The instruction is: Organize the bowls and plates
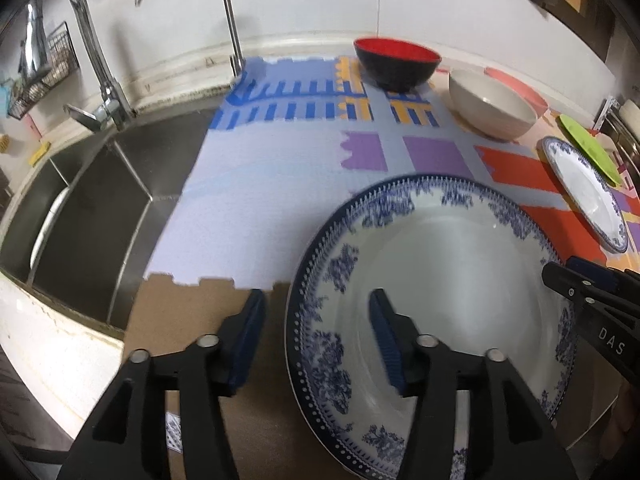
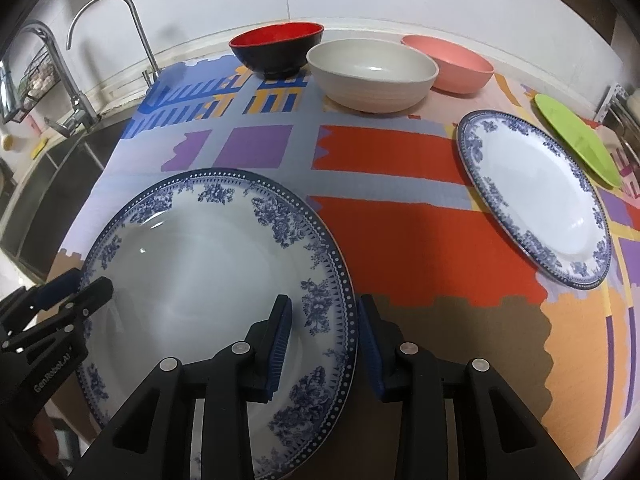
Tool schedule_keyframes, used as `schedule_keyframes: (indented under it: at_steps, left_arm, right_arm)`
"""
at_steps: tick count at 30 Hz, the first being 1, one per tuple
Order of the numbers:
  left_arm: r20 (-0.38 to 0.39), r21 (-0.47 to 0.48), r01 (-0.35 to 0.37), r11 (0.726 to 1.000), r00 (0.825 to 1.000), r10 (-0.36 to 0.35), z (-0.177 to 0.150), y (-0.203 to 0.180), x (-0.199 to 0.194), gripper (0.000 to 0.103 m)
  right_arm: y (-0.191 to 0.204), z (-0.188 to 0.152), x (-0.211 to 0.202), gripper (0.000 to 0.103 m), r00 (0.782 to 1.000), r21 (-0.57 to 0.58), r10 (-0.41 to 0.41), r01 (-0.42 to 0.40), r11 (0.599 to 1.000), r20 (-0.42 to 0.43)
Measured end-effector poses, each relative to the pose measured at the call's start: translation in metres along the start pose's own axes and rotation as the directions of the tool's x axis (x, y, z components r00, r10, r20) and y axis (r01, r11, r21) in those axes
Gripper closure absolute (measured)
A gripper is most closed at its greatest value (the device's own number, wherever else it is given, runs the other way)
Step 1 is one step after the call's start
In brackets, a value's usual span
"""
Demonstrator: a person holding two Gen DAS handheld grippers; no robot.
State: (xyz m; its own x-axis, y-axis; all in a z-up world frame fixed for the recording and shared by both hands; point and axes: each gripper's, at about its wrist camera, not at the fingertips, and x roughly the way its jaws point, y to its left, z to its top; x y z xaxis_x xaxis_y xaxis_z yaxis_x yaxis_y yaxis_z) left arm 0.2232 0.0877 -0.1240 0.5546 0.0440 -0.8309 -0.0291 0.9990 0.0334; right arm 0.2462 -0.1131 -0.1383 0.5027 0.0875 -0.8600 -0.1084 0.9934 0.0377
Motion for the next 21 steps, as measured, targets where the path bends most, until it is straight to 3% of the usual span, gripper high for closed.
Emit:
schedule_keyframes:
  at_steps: [7,10,21]
  left_arm:
    - [0.081,0.04,0.029,0.999,0.996,-0.032,0.018,-0.003,-0.018,0.035]
    - [0.096,0.053,0.073,0.996,0.992,-0.078,0.028,-0.009,-0.023,0.033]
    - [0.156,0.099,0.109,0.989,0.98,-0.124,0.047,-0.059,-0.039,0.018]
  right_arm:
    - [-0.003,0.007,-0.02,0.062,0.997,0.023,-0.03,0.029,0.999,0.072]
    - [-0.006,0.009,-0.028,0.062,0.994,0.048,-0.043,0.038,0.998,0.101]
    - [-0.042,0.009,-0.057,0.04,0.981,0.131,-0.094,0.072,0.989,0.17]
